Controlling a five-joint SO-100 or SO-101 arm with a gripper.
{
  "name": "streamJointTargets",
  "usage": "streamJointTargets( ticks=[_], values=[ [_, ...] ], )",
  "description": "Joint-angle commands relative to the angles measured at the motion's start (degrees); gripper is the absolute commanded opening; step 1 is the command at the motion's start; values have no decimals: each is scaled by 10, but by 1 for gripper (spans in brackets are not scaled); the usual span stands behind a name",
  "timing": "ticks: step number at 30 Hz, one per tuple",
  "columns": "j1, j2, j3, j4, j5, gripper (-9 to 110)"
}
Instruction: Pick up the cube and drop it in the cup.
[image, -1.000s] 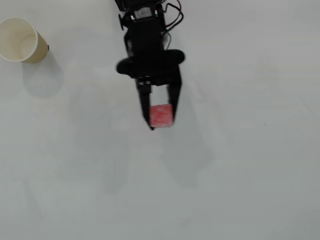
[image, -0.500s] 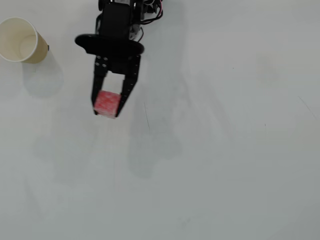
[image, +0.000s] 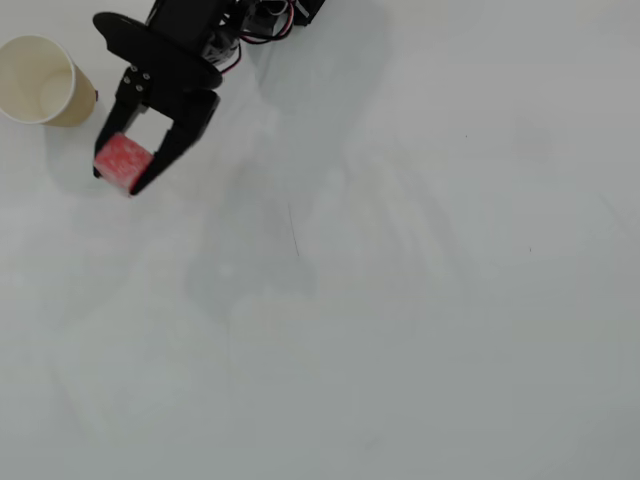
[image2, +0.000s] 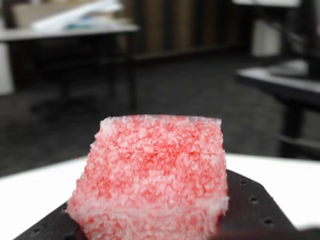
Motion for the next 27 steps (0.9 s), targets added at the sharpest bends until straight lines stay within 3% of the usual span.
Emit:
streamJointTargets(
  ticks=[1, 27],
  values=[
    [47, 43, -5, 3, -2, 0],
    [294, 99, 37, 10, -3, 0]
  ],
)
